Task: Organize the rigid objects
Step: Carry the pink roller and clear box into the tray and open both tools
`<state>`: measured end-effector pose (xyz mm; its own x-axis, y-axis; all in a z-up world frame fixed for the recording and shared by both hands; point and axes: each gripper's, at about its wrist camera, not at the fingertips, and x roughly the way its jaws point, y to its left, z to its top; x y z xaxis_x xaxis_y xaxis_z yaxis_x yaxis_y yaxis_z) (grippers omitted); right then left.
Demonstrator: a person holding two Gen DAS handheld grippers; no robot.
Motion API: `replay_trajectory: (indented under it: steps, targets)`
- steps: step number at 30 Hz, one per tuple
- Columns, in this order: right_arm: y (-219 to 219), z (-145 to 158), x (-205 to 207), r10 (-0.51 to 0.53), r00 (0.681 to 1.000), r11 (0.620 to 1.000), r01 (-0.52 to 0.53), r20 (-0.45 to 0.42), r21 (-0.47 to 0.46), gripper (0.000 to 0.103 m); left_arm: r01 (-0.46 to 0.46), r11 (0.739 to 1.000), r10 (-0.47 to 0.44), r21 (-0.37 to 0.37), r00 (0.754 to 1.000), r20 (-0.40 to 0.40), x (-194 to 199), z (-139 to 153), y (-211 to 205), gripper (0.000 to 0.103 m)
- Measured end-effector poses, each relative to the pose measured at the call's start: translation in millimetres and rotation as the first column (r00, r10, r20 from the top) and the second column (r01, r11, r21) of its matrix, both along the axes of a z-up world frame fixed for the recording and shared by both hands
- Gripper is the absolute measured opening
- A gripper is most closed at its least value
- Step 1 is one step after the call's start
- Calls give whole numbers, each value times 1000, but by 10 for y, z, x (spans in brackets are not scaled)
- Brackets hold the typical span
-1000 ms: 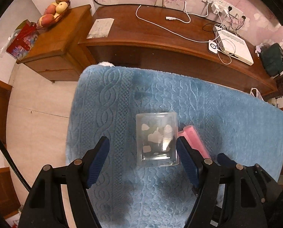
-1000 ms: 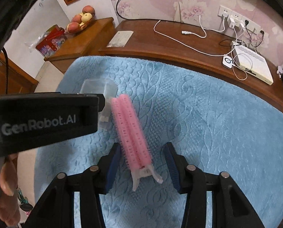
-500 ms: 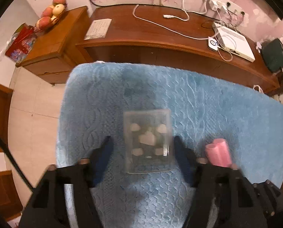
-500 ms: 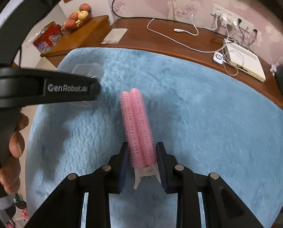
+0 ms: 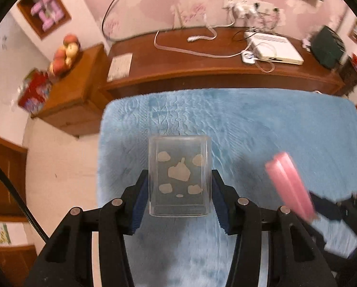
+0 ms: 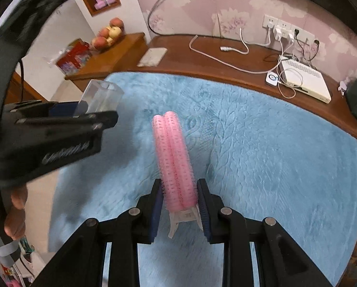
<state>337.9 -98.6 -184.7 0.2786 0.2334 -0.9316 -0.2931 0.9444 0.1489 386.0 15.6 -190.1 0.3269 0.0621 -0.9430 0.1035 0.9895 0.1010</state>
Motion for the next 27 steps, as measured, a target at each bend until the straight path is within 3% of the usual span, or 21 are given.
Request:
replay_trajectory:
  steps: [8, 14, 21, 27]
  targets:
    - [-179, 652, -729, 13, 997, 996, -20, 71, 90, 29, 103, 995, -103, 4, 991, 88, -1022, 804, 108, 53]
    - [-355, 1009, -1496, 16, 994, 989, -31, 107, 146, 29, 101, 993, -95, -53, 990, 104, -1824, 1185, 170, 53]
    - [-489, 982, -2356, 24, 996, 992, -35, 88, 123, 29, 81, 995, -75, -50, 990, 121, -2611, 1250, 91, 53]
    - [-556, 687, -2863, 18, 1000, 992, -18, 0, 122, 29, 65, 997, -63, -32, 996, 58, -3142, 895, 6, 53]
